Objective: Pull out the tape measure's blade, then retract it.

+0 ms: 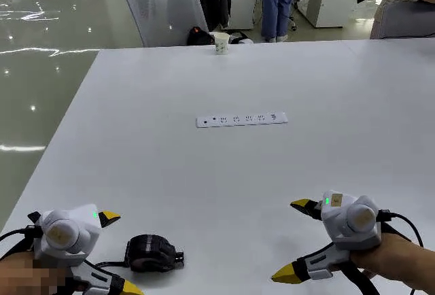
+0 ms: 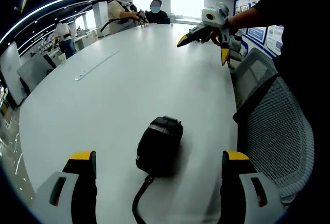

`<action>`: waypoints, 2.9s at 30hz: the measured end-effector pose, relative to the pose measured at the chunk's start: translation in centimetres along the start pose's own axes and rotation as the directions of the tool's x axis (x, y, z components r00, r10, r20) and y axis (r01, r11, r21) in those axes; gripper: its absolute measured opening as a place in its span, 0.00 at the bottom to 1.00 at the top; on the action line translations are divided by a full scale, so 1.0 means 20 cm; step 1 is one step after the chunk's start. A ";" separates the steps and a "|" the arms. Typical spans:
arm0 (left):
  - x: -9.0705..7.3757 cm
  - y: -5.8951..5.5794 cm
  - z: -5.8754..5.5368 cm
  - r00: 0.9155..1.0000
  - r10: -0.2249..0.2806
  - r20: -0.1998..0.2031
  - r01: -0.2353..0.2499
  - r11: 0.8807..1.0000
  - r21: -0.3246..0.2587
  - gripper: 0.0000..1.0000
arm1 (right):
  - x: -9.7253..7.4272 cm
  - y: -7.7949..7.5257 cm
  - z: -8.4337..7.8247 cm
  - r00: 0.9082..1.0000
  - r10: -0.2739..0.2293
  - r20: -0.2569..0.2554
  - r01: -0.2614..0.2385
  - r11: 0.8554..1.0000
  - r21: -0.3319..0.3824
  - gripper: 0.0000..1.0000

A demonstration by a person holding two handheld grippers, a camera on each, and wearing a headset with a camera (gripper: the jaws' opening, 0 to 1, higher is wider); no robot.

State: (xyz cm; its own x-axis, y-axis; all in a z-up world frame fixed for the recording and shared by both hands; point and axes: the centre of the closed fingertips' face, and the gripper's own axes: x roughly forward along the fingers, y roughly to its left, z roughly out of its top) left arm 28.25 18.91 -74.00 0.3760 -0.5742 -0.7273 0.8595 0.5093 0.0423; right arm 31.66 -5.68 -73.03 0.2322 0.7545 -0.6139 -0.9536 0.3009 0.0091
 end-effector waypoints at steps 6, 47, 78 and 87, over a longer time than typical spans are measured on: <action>0.01 0.02 0.06 1.000 -0.001 -0.005 0.001 1.000 -0.004 0.99 | 0.04 0.00 0.02 1.000 0.022 -0.015 -0.022 1.000 0.001 0.99; 0.23 -0.01 -0.03 0.968 -0.113 -0.222 0.150 0.976 0.159 0.33 | 0.55 0.26 0.25 0.976 0.207 -0.069 -0.213 0.972 -0.101 0.88; 0.24 -0.01 -0.04 0.973 -0.112 -0.203 0.142 0.980 0.138 0.33 | 0.81 0.40 0.19 0.939 0.288 -0.189 -0.325 0.924 -0.201 0.43; 0.23 -0.02 -0.04 0.971 -0.117 -0.208 0.148 0.979 0.139 0.33 | 0.85 0.42 0.25 0.937 0.297 -0.182 -0.332 0.920 -0.209 0.32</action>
State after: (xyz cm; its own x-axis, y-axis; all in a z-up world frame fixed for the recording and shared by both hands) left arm 29.47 16.59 -77.93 0.1925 -0.4840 -0.8536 0.9452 0.3252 0.0288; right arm 28.62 12.57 -79.55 -0.1003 0.6903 -0.7165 -0.9943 -0.0954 0.0473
